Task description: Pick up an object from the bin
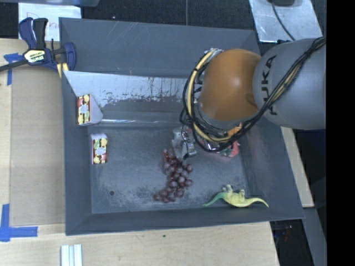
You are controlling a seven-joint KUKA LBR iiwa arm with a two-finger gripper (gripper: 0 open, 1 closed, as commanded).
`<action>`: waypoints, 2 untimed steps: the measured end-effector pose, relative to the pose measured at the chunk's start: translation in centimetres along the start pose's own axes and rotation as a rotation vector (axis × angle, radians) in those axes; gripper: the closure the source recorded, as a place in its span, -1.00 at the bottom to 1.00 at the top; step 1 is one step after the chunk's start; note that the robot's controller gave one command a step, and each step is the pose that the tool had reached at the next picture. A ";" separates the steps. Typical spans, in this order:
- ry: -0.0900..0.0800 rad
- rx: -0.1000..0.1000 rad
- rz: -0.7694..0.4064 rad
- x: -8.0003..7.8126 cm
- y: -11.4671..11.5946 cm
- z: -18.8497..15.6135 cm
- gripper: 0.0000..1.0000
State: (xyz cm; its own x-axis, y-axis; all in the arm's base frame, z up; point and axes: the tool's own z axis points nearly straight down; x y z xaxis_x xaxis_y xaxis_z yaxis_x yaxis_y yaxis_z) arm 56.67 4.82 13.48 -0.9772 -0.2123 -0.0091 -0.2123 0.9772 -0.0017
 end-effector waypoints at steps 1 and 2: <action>-0.006 0.000 -0.293 0.3 -1.3 0.5 1.00; -0.011 0.001 -0.313 -0.9 -1.7 -1.4 1.00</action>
Offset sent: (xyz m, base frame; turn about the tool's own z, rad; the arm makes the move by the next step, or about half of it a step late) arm 0.0131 -0.0148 0.0156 -0.3162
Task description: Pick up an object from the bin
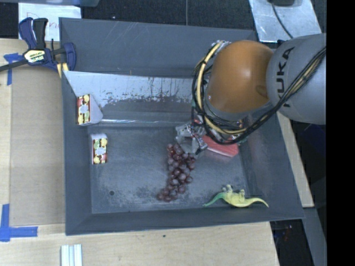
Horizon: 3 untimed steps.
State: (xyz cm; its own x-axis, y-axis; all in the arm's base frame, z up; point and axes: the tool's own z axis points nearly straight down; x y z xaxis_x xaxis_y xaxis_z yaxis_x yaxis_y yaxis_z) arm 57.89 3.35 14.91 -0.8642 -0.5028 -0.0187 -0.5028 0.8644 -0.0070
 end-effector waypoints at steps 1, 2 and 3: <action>-0.004 0.004 0.022 0.7 2.5 1.1 1.00; 0.003 -0.001 -0.056 3.1 1.9 -3.6 1.00; -0.007 0.004 -0.032 2.8 3.3 -3.9 1.00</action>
Offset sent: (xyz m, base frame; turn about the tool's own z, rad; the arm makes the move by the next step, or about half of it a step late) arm -0.0464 -0.0280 0.0911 -0.1279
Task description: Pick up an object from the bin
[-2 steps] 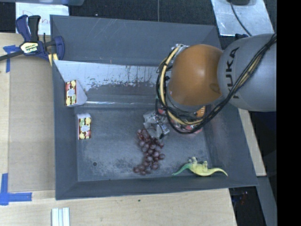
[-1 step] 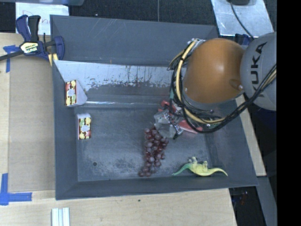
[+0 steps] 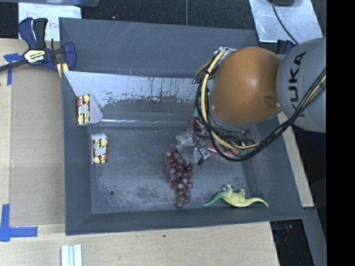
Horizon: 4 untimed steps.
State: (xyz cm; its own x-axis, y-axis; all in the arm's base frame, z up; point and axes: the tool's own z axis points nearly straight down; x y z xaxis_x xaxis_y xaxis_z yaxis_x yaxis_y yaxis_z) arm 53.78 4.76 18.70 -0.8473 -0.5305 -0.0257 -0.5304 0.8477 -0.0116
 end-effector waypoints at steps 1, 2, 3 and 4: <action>0.004 -0.003 -0.141 2.4 -0.7 1.5 1.00; 0.003 -0.004 -0.321 2.7 -0.5 2.7 1.00; 0.003 -0.003 -0.135 3.0 0.7 0.5 1.00; 0.004 -0.004 -0.261 2.0 3.4 0.4 1.00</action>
Offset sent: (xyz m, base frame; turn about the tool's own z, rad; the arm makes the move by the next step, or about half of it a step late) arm -0.0228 0.0049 -0.0450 0.0386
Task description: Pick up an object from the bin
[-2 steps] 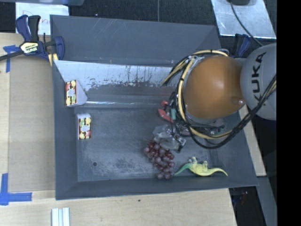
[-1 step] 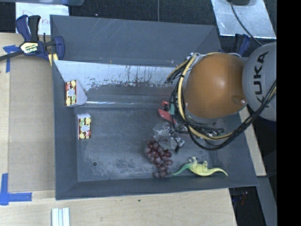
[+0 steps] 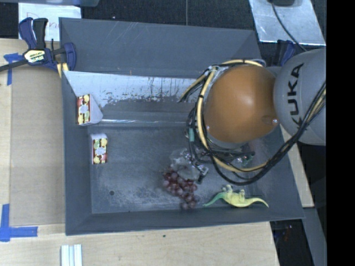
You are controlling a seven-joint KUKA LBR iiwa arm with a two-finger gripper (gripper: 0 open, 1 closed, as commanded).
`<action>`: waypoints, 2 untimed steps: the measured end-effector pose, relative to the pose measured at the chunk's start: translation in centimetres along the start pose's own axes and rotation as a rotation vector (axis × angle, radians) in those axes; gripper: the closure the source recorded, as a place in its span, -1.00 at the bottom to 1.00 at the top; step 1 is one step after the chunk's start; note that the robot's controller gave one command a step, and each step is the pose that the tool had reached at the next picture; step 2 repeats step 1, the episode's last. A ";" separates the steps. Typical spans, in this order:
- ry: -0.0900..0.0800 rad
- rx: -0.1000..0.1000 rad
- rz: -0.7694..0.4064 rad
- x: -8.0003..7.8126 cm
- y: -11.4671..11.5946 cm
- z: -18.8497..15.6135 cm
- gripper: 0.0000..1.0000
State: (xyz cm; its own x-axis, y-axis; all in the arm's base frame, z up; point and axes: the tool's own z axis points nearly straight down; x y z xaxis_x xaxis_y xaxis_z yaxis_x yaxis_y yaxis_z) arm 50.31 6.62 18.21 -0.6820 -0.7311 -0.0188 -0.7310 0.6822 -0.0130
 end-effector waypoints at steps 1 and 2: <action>-0.005 0.004 0.072 -0.6 2.0 2.9 1.00; -0.005 0.004 0.072 -0.6 2.0 2.9 1.00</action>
Offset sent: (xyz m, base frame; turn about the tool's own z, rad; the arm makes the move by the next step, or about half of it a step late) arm -0.0196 0.0406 -0.0094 0.0964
